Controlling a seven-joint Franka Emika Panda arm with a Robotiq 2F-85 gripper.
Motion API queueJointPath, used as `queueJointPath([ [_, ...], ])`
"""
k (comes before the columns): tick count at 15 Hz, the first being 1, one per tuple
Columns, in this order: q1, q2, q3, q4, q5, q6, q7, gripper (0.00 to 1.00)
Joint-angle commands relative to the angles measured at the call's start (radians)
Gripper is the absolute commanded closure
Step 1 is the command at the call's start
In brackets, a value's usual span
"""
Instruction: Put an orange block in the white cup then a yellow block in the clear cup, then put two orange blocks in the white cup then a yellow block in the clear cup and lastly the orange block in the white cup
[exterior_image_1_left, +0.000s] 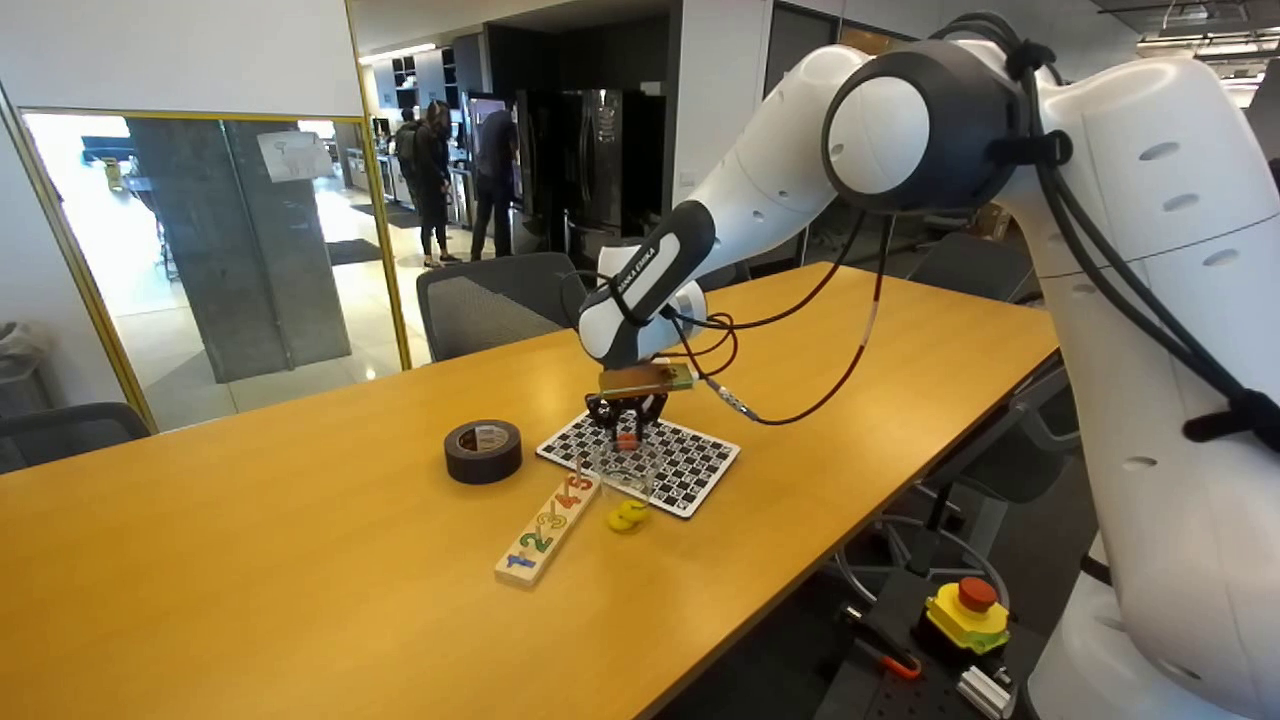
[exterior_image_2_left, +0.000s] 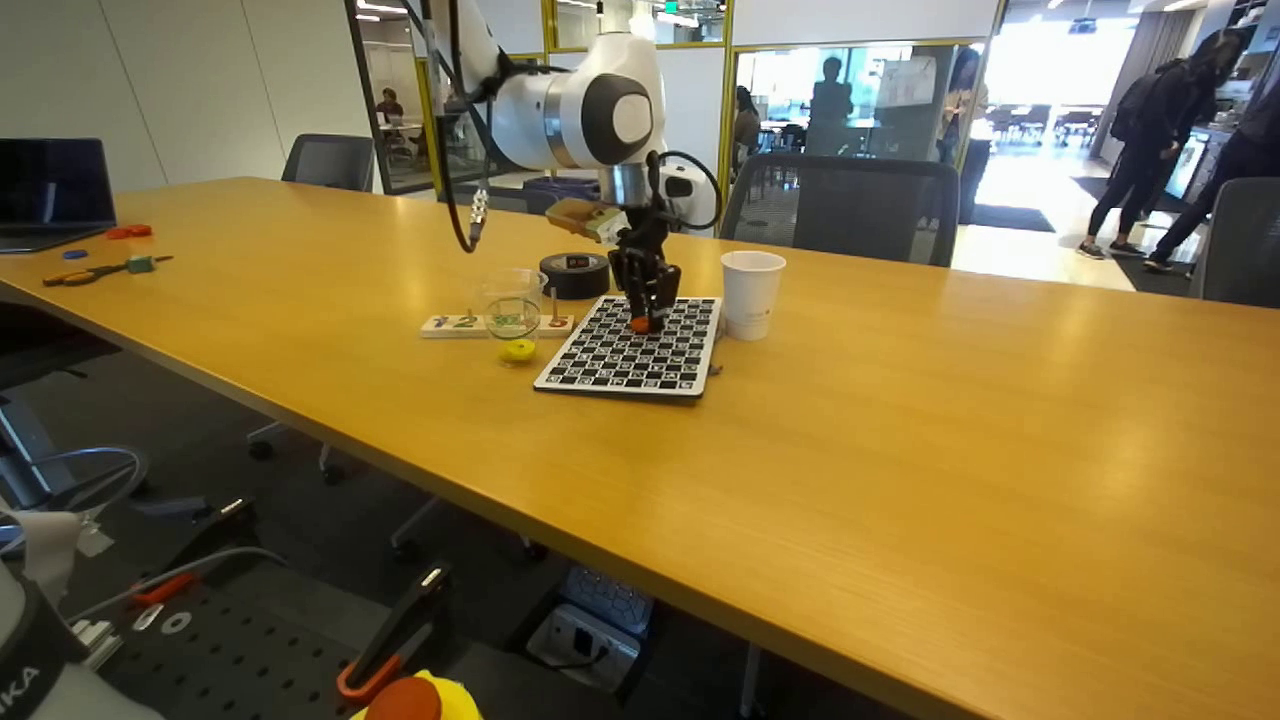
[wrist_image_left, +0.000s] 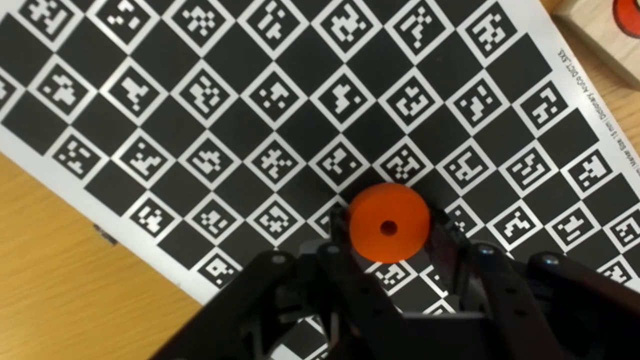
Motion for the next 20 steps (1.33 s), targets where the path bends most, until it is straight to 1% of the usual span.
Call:
queueJointPath([
  [1, 0.01, -0.028, -0.029, 0.027, -0.001, -0.025, 0.001, 0.78],
  [5, -0.008, -0.095, -0.046, 0.041, 0.0, -0.028, -0.026, 0.78],
  [10, -0.058, -0.164, -0.011, 0.059, 0.037, -0.07, -0.151, 0.78],
  [12, -0.062, -0.171, -0.018, 0.069, 0.031, -0.068, -0.158, 0.78],
  [20, -0.117, -0.051, -0.022, 0.23, 0.05, -0.121, -0.178, 0.78],
])
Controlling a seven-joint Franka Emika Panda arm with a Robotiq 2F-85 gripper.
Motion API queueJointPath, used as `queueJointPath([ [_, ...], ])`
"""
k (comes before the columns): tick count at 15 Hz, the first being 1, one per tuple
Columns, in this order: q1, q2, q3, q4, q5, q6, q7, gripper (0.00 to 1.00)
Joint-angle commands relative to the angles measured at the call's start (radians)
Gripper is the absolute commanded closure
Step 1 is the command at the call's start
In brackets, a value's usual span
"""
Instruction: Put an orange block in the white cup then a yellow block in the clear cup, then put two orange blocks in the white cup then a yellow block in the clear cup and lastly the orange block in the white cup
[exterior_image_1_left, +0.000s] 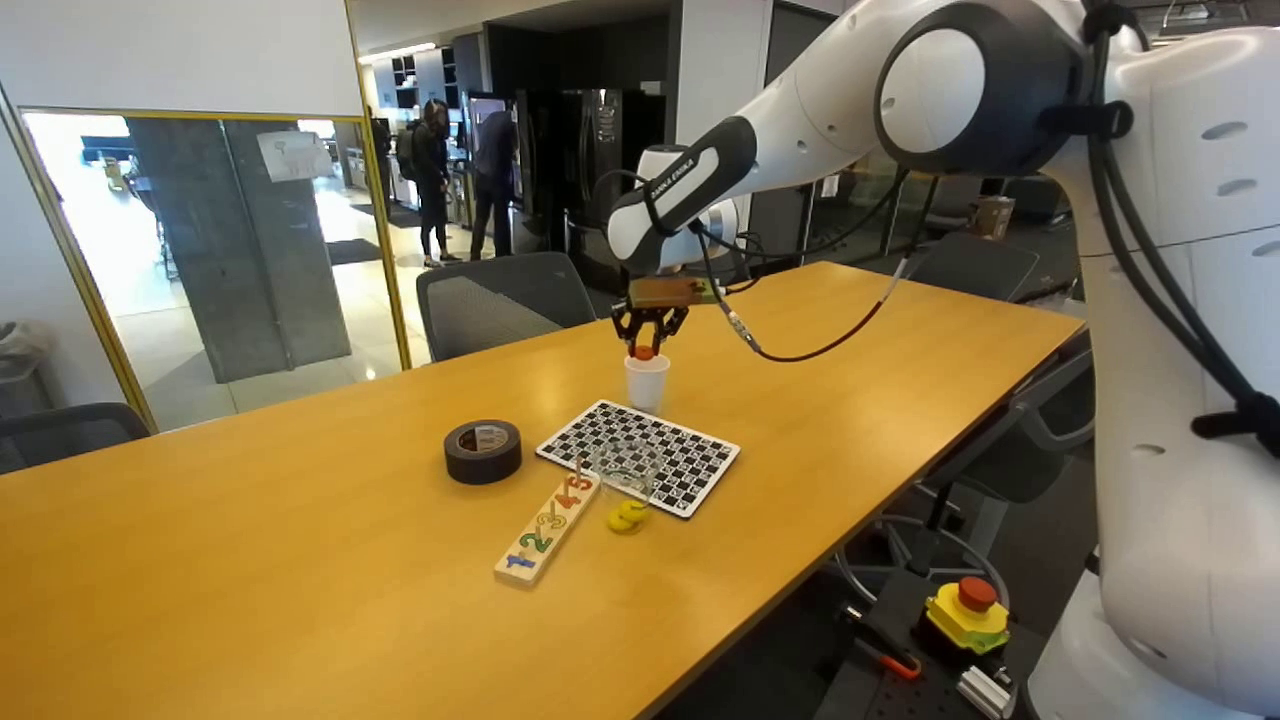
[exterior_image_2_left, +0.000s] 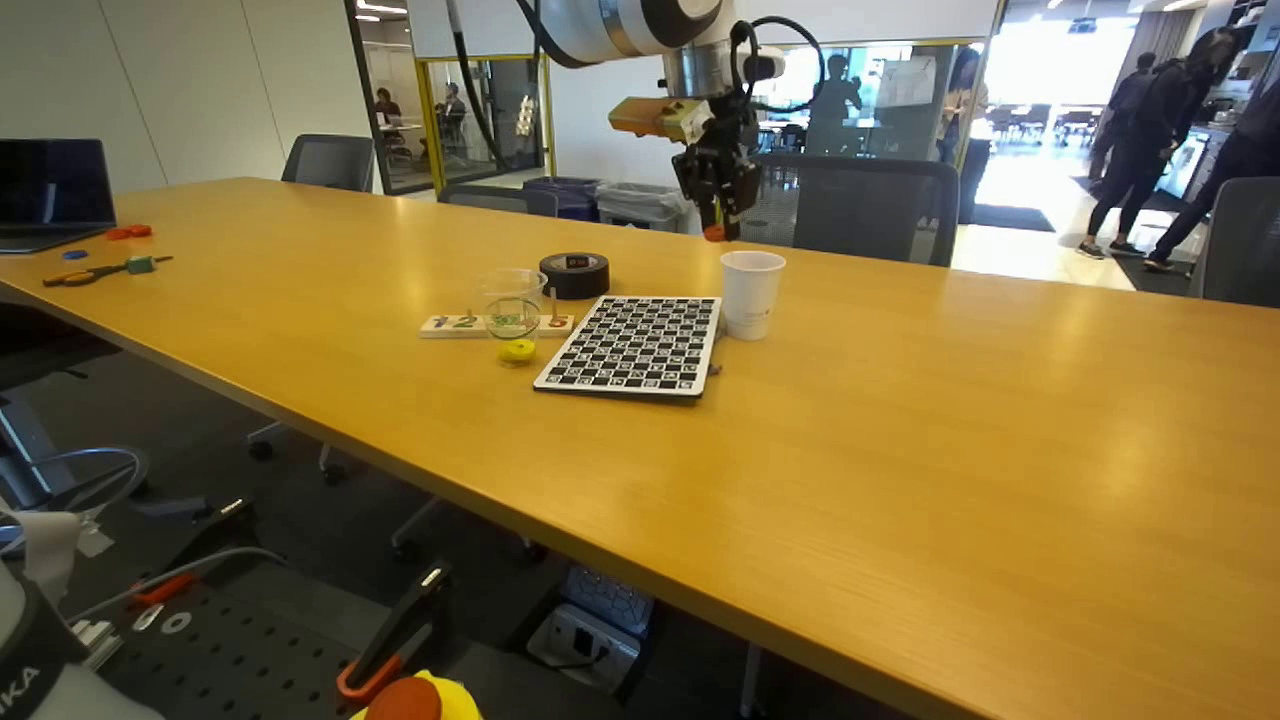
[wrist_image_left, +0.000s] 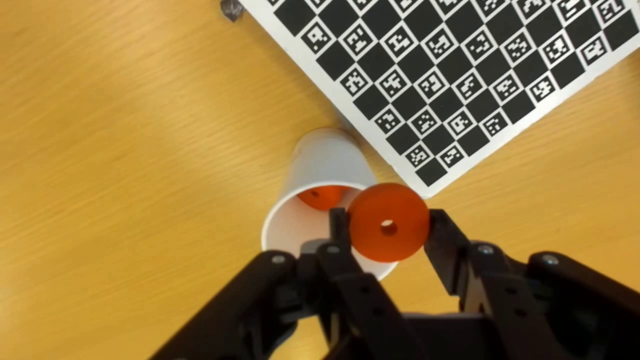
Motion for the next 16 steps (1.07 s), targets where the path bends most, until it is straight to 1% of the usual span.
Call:
queueJointPath([
  [1, -0.031, 0.077, 0.008, 0.116, 0.035, -0.049, -0.031, 0.78],
  [8, -0.057, 0.162, 0.011, 0.219, 0.052, -0.093, -0.033, 0.78],
  [9, -0.059, 0.166, 0.012, 0.228, 0.054, -0.104, -0.036, 0.32],
  [10, -0.059, 0.168, 0.012, 0.232, 0.054, -0.11, -0.036, 0.3],
  [11, -0.06, 0.163, 0.013, 0.23, 0.053, -0.118, -0.041, 0.24],
  [14, -0.055, 0.108, 0.016, 0.177, 0.046, -0.128, -0.068, 0.02],
  [15, -0.051, 0.072, 0.017, 0.139, 0.039, -0.125, -0.081, 0.0],
  [16, -0.05, 0.04, 0.019, 0.11, 0.038, -0.127, -0.099, 0.0],
])
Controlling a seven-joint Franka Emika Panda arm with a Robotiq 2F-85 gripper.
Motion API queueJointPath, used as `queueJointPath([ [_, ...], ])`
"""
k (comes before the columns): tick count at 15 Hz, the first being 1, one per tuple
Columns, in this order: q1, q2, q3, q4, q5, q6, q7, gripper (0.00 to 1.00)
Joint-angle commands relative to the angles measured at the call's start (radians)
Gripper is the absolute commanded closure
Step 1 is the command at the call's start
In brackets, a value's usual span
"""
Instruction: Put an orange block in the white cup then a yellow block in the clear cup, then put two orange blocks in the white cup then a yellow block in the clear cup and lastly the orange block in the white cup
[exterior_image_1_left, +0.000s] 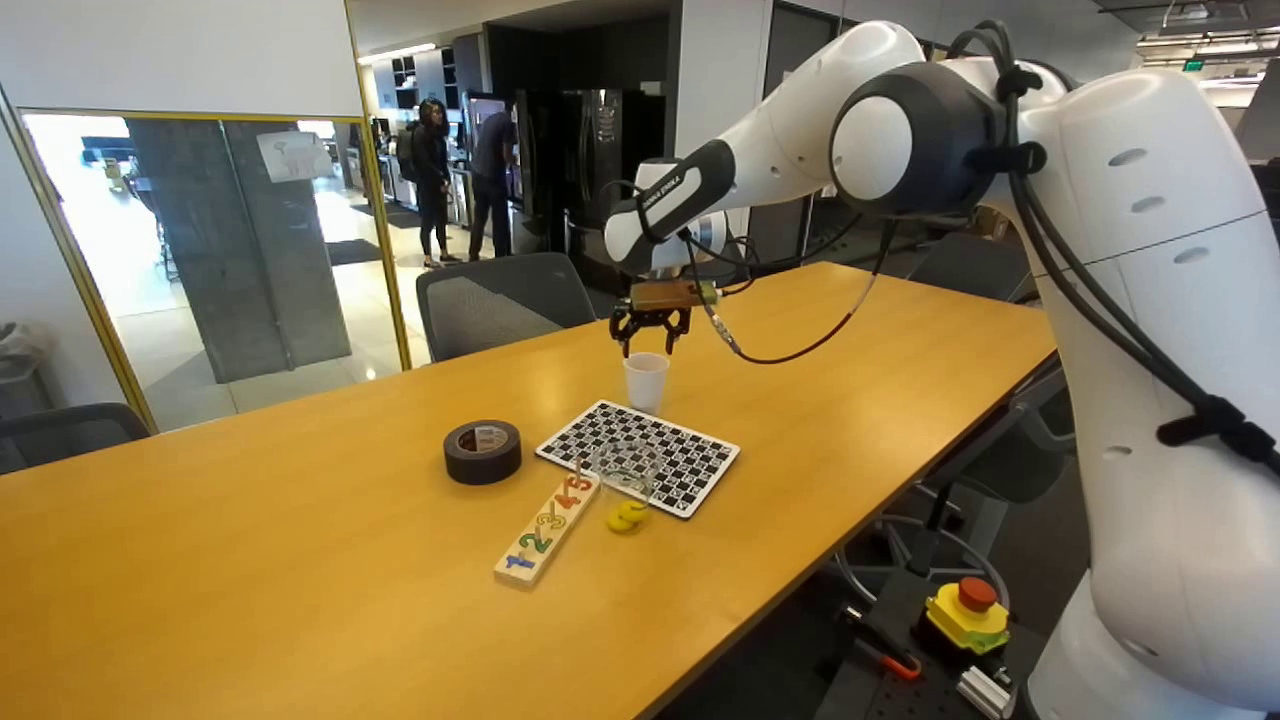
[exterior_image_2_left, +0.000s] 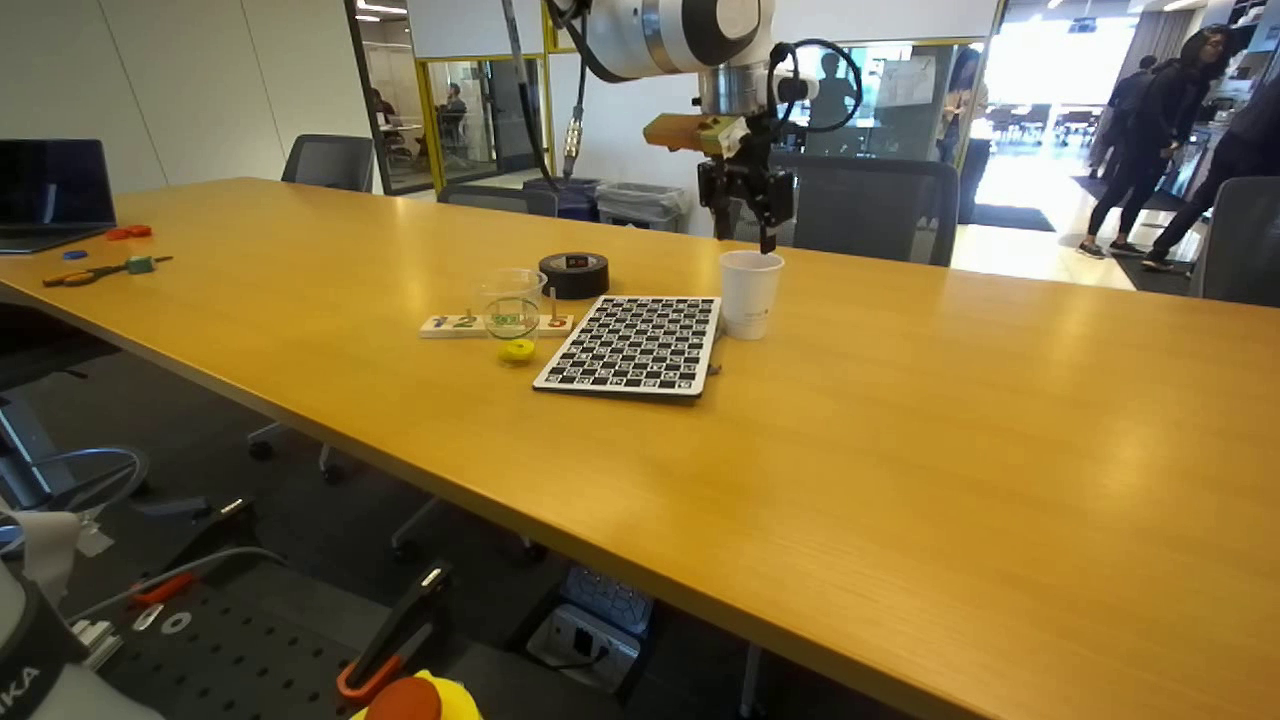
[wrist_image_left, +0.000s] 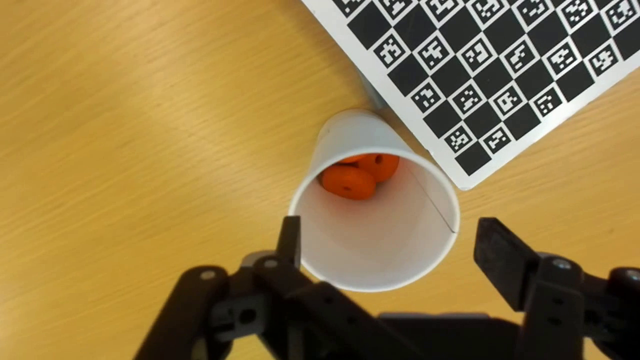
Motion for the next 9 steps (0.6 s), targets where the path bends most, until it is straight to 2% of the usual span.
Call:
queueJointPath([
  [1, -0.002, -0.138, 0.016, -0.112, 0.006, -0.024, -0.076, 0.0],
  [9, 0.003, -0.547, 0.03, -0.474, -0.007, -0.162, -0.319, 0.0],
])
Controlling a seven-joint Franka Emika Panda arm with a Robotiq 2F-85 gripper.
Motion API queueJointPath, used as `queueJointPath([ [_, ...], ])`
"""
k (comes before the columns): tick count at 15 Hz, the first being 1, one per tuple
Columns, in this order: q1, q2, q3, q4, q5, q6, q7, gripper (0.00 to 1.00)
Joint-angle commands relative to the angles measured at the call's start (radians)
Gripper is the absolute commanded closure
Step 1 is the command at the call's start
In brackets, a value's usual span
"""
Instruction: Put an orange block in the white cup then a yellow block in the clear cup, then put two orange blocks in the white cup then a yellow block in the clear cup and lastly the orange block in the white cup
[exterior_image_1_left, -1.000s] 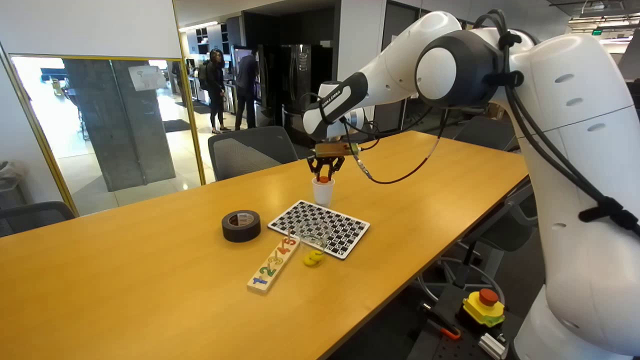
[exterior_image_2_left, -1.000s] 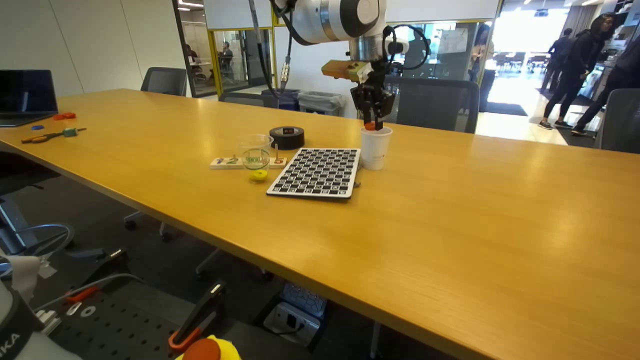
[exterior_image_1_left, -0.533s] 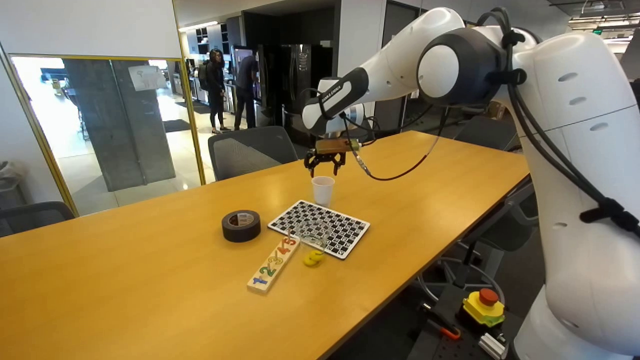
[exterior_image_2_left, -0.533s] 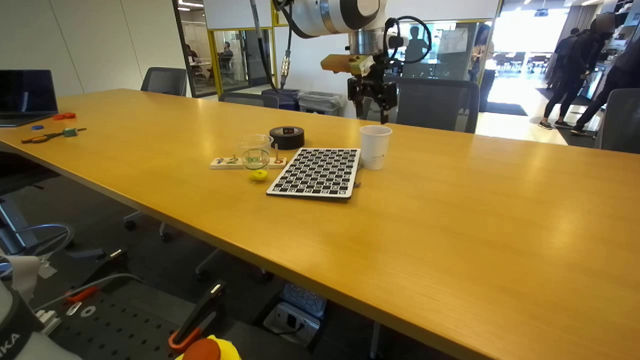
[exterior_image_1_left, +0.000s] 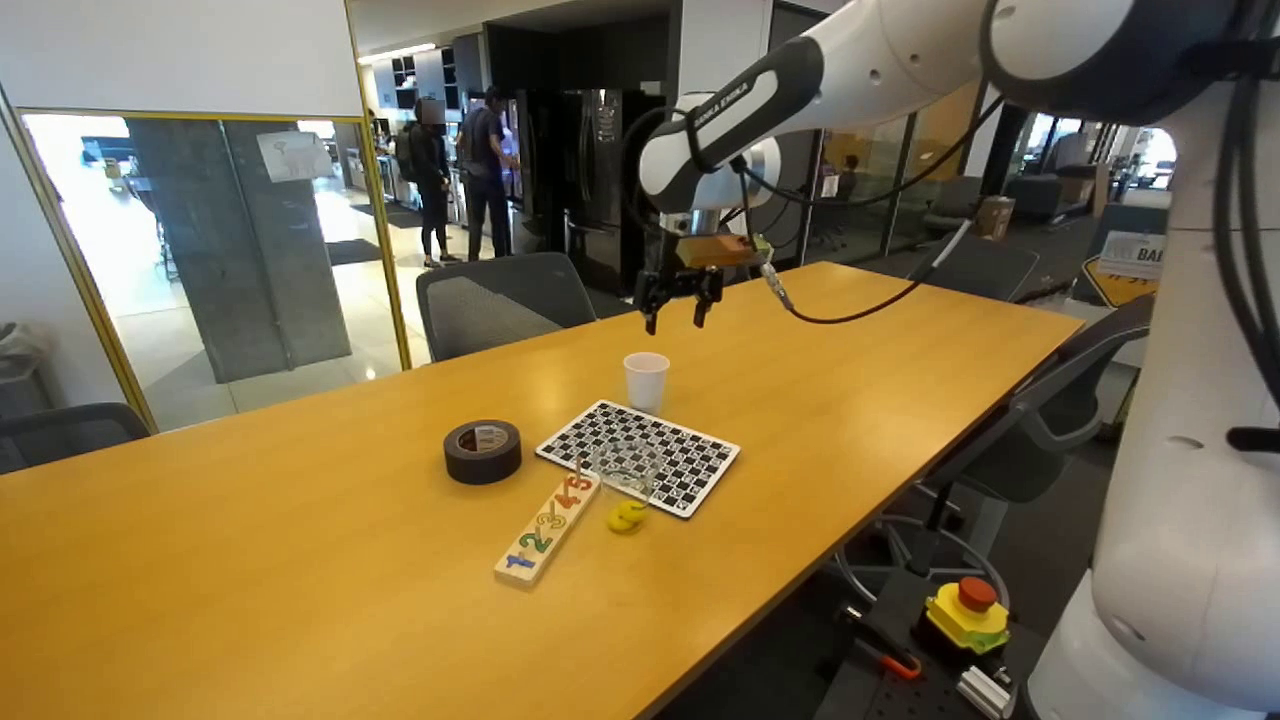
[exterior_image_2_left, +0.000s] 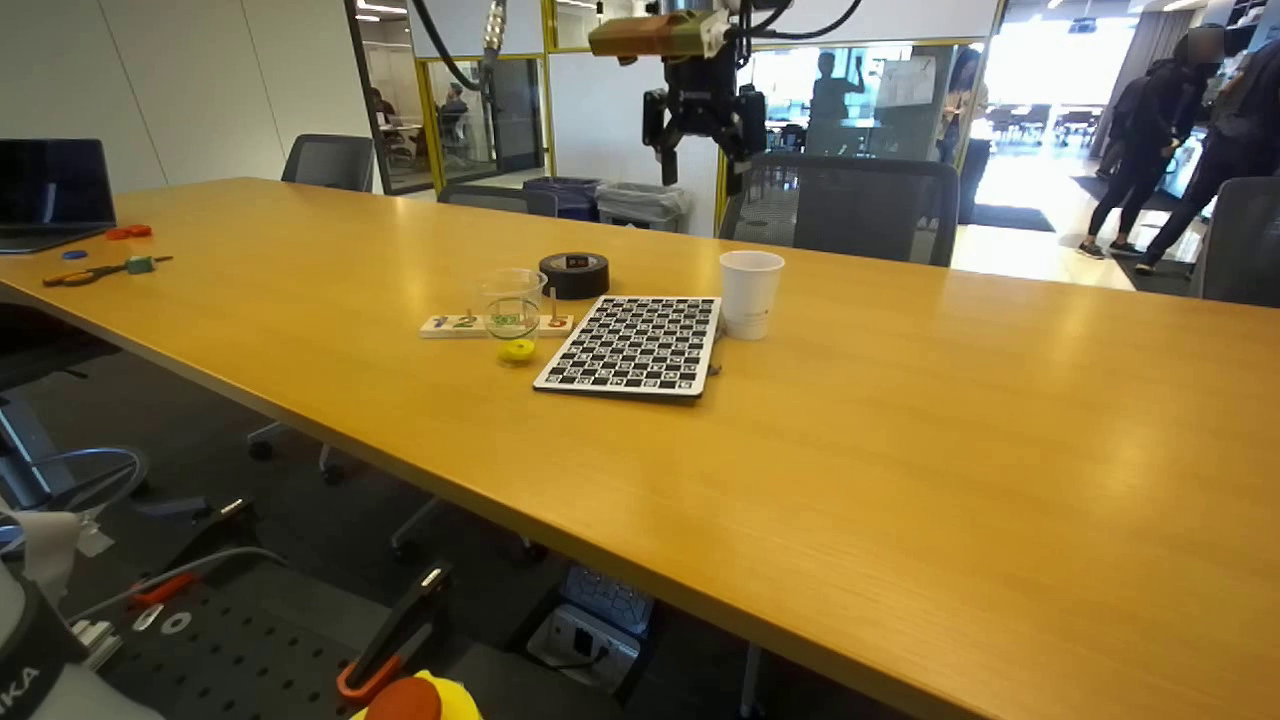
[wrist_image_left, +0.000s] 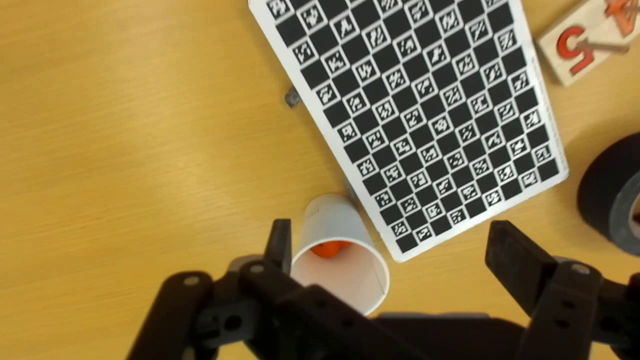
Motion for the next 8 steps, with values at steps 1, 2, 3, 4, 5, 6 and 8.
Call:
queueJointPath([
  [1, 0.005, -0.241, 0.009, -0.221, -0.016, -0.071, -0.111, 0.0],
  [2, 0.009, -0.295, 0.01, -0.27, -0.025, -0.093, -0.135, 0.0],
  [3, 0.013, -0.349, 0.011, -0.317, -0.033, -0.113, -0.16, 0.0],
  [4, 0.017, -0.404, 0.013, -0.366, -0.042, -0.131, -0.183, 0.0],
  [5, 0.021, -0.46, 0.015, -0.413, -0.054, -0.147, -0.194, 0.0],
  [6, 0.025, -0.517, 0.02, -0.463, -0.071, -0.155, -0.2, 0.0],
  [8, 0.032, -0.628, 0.029, -0.549, -0.096, -0.181, -0.205, 0.0],
])
